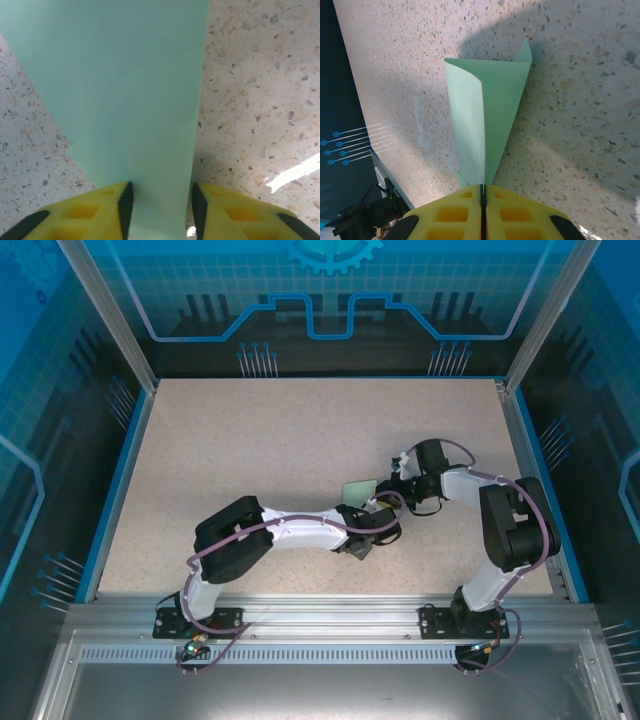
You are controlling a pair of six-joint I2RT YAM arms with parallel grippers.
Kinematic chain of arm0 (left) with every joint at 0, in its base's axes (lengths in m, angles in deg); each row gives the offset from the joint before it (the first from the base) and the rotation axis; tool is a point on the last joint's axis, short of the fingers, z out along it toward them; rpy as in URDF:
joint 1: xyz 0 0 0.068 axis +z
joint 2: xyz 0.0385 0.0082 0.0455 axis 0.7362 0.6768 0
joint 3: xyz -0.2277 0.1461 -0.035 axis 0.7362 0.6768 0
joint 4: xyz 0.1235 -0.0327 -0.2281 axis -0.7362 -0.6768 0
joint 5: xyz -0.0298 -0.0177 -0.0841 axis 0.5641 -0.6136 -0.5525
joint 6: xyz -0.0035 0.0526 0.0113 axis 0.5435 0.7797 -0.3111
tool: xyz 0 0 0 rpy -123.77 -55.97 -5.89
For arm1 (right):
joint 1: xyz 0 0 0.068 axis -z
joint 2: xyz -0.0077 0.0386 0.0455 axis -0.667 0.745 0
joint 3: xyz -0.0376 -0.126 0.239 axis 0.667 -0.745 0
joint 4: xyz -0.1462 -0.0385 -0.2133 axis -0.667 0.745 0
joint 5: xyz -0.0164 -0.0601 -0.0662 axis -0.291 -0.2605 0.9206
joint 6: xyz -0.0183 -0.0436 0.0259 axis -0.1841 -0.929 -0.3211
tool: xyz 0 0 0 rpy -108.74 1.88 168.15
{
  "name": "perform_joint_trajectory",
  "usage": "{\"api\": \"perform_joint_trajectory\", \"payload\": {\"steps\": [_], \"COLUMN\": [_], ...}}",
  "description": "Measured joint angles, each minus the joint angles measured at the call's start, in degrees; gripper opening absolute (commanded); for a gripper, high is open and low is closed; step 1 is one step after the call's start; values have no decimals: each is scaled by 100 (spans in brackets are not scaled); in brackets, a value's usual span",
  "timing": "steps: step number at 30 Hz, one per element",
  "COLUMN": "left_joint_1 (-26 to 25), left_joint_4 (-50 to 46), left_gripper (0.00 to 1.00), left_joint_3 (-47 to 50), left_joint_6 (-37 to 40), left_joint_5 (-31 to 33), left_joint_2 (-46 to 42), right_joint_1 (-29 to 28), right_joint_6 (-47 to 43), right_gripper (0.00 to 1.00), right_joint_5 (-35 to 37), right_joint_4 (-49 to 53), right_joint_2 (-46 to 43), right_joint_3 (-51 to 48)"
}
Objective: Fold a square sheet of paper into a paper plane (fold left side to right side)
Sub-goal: Fold the wing for the fifth time at the center of the table.
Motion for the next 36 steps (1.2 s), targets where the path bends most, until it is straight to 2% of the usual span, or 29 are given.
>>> {"api": "perform_joint_trajectory", "payload": {"steps": [3, 8, 17, 29, 34, 36], "left_joint_1": [20, 33, 33, 33, 74, 114], "left_joint_4": [9, 61, 166, 188, 273, 326], "left_gripper": [60, 59, 43, 30, 22, 18], "left_joint_3": [0, 103, 212, 212, 243, 286], "left_joint_6": [7, 22, 44, 42, 33, 33], "left_joint_5": [9, 79, 87, 83, 0, -57], "left_joint_2": [-50, -175, -177, -177, -179, -201], "right_joint_1": [0, 0, 0, 0, 0, 0], "right_joint_6": [70, 157, 197, 181, 83, 42], "right_gripper": [8, 8, 8, 9, 13, 21], "right_joint_5": [-7, -17, -20, -17, -20, -17], "right_joint_4": [13, 214, 352, 428, 439, 466], "right_joint_2": [26, 105, 125, 260, 260, 256], "right_joint_3": [22, 149, 304, 304, 306, 313]}}
